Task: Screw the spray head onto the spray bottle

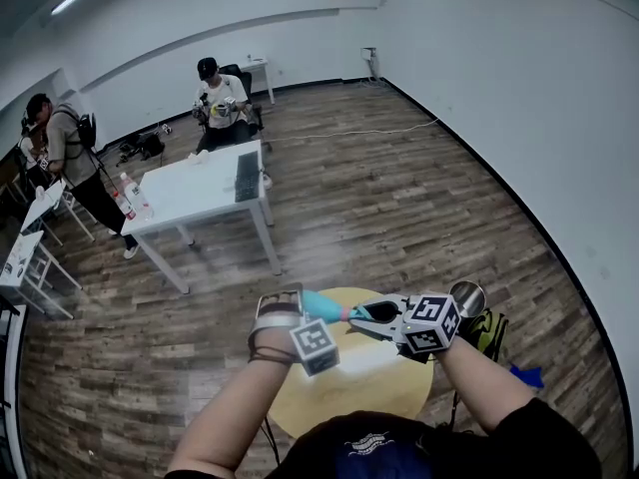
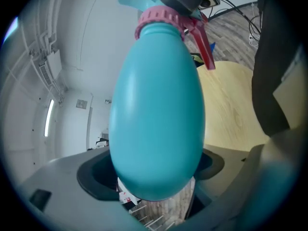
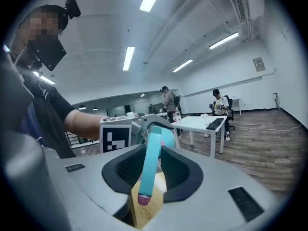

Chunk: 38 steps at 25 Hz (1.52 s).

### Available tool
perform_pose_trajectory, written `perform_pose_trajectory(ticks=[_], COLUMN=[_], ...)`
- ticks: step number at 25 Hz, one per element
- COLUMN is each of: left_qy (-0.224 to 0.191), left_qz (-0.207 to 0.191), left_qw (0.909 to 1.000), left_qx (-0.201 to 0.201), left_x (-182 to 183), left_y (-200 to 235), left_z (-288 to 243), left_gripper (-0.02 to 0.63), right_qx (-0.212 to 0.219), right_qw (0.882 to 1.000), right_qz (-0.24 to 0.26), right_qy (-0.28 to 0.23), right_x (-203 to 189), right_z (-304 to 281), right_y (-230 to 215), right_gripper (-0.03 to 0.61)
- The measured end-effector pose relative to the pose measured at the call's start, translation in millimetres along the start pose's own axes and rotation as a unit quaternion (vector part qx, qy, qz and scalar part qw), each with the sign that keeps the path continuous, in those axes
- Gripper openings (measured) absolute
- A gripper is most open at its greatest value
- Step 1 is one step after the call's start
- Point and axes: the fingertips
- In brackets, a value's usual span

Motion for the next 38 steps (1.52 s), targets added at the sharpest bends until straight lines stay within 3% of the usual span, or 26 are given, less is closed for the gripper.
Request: perform_pose_trajectory(ticks=[3, 7, 8, 10, 11, 12, 13, 14, 15, 16, 18, 20, 22, 24, 25, 27, 28, 29, 30, 31, 32, 33, 34, 35, 36, 38], left_qy=[0.008, 0.018, 0.022, 0.032, 0.035, 0.033, 0.030, 0.028, 0.026, 0.025, 0.017, 0.009, 0.005, 0.003, 0.004, 0.006, 0.008, 0.009, 0.009, 0.009, 0.008, 0.005, 0.001, -0.003, -0.007, -0.010], left_qz=[-0.034, -0.058, -0.063, -0.075, -0.079, -0.078, -0.072, -0.066, -0.061, -0.057, -0.050, -0.037, -0.018, 0.003, 0.012, 0.020, 0.020, 0.019, 0.018, 0.017, 0.015, 0.013, 0.012, 0.009, 0.005, -0.005], left_qw=[0.9989, 0.9974, 0.9967, 0.9938, 0.9922, 0.9914, 0.9917, 0.9926, 0.9937, 0.9947, 0.9966, 0.9982, 0.9995, 0.9999, 0.9999, 0.9998, 0.9998, 0.9998, 0.9998, 0.9998, 0.9998, 0.9999, 0.9999, 0.9999, 0.9999, 0.9999], left_qx=[0.030, 0.038, 0.046, 0.075, 0.090, 0.100, 0.102, 0.098, 0.090, 0.081, 0.064, 0.046, 0.026, 0.010, 0.006, 0.004, 0.004, 0.003, 0.000, -0.002, -0.003, -0.004, -0.005, -0.006, -0.007, -0.010], left_x=[-1, -3, -4, -4, -3, -2, -1, 0, 0, 0, 4, 7, 5, 1, -2, -9, -13, -17, -19, -19, -18, -15, -12, -7, -4, 1], left_y=[7, 12, 15, 25, 30, 33, 35, 36, 35, 33, 27, 18, 12, 10, 10, 13, 14, 14, 13, 12, 10, 9, 8, 6, 5, 0], left_z=[2, 3, 3, 4, 4, 4, 4, 5, 6, 6, 5, 2, -2, -3, -3, -4, -5, -6, -7, -8, -8, -8, -6, -5, -3, 0], left_gripper=[0.456, 0.456, 0.456, 0.454, 0.454, 0.454, 0.454, 0.454, 0.454, 0.454, 0.456, 0.456, 0.456, 0.456, 0.456, 0.456, 0.456, 0.456, 0.456, 0.456, 0.456, 0.456, 0.456, 0.456, 0.456, 0.456], right_qx=[0.002, -0.021, -0.017, 0.015, 0.038, 0.063, 0.090, 0.113, 0.124, 0.122, 0.107, 0.107, 0.091, 0.062, 0.047, 0.014, -0.005, -0.027, -0.053, -0.079, -0.100, -0.113, -0.120, -0.123, -0.127, -0.137], right_qw=[1.000, 0.996, 0.998, 0.995, 0.979, 0.949, 0.906, 0.867, 0.848, 0.849, 0.875, 0.890, 0.900, 0.922, 0.943, 0.986, 0.997, 0.996, 0.981, 0.949, 0.908, 0.871, 0.843, 0.825, 0.815, 0.811], right_qz=[0.003, 0.060, 0.034, -0.099, -0.194, -0.299, -0.395, -0.458, -0.482, -0.477, -0.438, -0.409, -0.389, -0.339, -0.285, -0.124, -0.029, 0.076, 0.188, 0.297, 0.387, 0.452, 0.493, 0.518, 0.533, 0.540], right_qy=[0.024, 0.056, 0.047, -0.003, -0.039, -0.082, -0.125, -0.162, -0.183, -0.190, -0.178, -0.172, -0.177, -0.174, -0.162, -0.114, -0.077, -0.032, 0.019, 0.073, 0.121, 0.157, 0.179, 0.189, 0.192, 0.181], right_x=[-4, 0, 0, -2, -4, -6, -7, -7, -6, -5, -2, 7, 13, 15, 17, 21, 19, 14, 7, -3, -13, -21, -26, -28, -28, -23], right_z=[-3, -5, -4, -2, 1, 3, 5, 6, 6, 5, 3, 3, 10, 24, 32, 42, 43, 42, 38, 33, 27, 21, 15, 9, 5, 2], right_y=[1, 1, -1, -9, -13, -18, -22, -26, -28, -29, -27, -25, -28, -32, -31, -21, -14, -9, -5, -4, -4, -4, -2, 1, 2, 3], right_gripper=[0.114, 0.114, 0.114, 0.114, 0.114, 0.114, 0.114, 0.114, 0.116, 0.138, 0.250, 0.370, 0.422, 0.440, 0.440, 0.440, 0.440, 0.439, 0.427, 0.382, 0.358, 0.353, 0.341, 0.332, 0.319, 0.254])
Point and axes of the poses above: the fingertips, and each gripper's own axes: z backward along the fingers, y to its left, x out of its top, and after that the axes turned 8 degrees about x, right-handed
